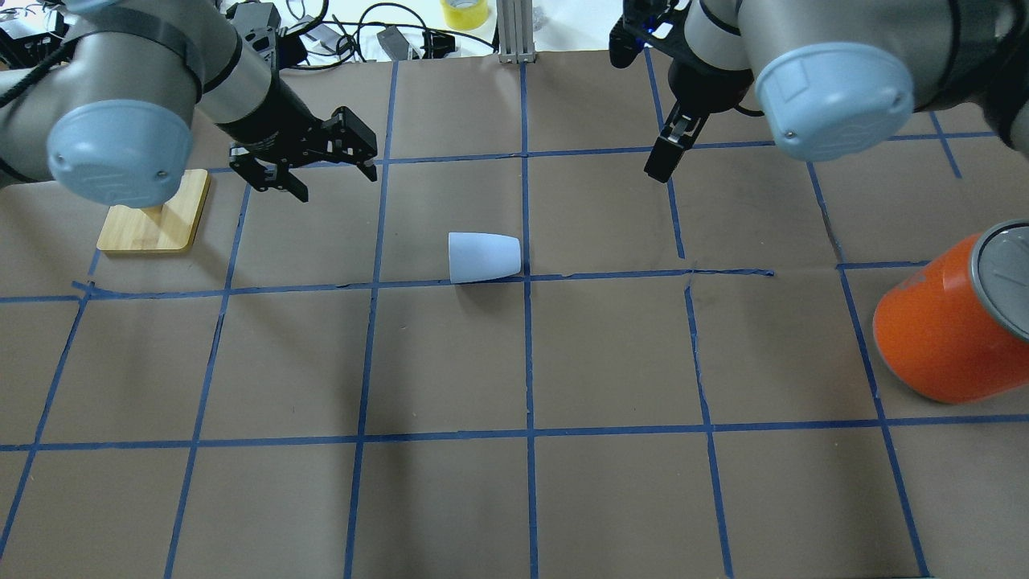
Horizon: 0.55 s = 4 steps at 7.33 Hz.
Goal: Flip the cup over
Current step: 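Raise the right gripper away while the left gripper reaches toward the cup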
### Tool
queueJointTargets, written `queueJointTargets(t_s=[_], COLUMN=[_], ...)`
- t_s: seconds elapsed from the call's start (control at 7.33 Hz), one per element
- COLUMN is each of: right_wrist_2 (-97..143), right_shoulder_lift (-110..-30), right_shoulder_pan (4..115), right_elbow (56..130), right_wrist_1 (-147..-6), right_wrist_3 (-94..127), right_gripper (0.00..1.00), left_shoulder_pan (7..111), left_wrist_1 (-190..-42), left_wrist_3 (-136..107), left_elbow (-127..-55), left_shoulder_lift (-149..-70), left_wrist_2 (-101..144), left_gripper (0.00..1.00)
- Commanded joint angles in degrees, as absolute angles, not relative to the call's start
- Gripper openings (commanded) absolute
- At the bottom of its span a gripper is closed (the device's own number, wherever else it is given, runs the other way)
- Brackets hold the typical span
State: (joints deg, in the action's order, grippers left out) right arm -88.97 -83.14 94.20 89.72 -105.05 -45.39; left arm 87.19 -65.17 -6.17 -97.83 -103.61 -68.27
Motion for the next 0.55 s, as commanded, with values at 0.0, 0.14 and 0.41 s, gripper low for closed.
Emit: queueJointTargets(t_s=[0.0, 0.14, 0.41], right_wrist_2=[-89.30, -89.47, -88.60], right_shoulder_lift=[-84.72, -85.60, -88.49], right_shoulder_pan=[93.69, 93.34, 90.80], right_elbow=[89.65, 89.56, 89.56], right_wrist_1=[-104.15, -103.80, -100.91], right_wrist_3=[-31.29, -28.42, -19.12], right_gripper=[1.00, 1.00, 1.00], left_shoulder_pan=[87.62, 87.71, 87.71], left_wrist_1=[-53.04, -50.39, -50.80], left_wrist_3=[-7.20, -7.64, -7.73], left_elbow=[-102.99, -103.09, -103.27], left_shoulder_lift=[-110.71, -112.83, -116.52], left_wrist_2=[-62.32, -61.36, -52.85], left_gripper=[1.00, 1.00, 1.00])
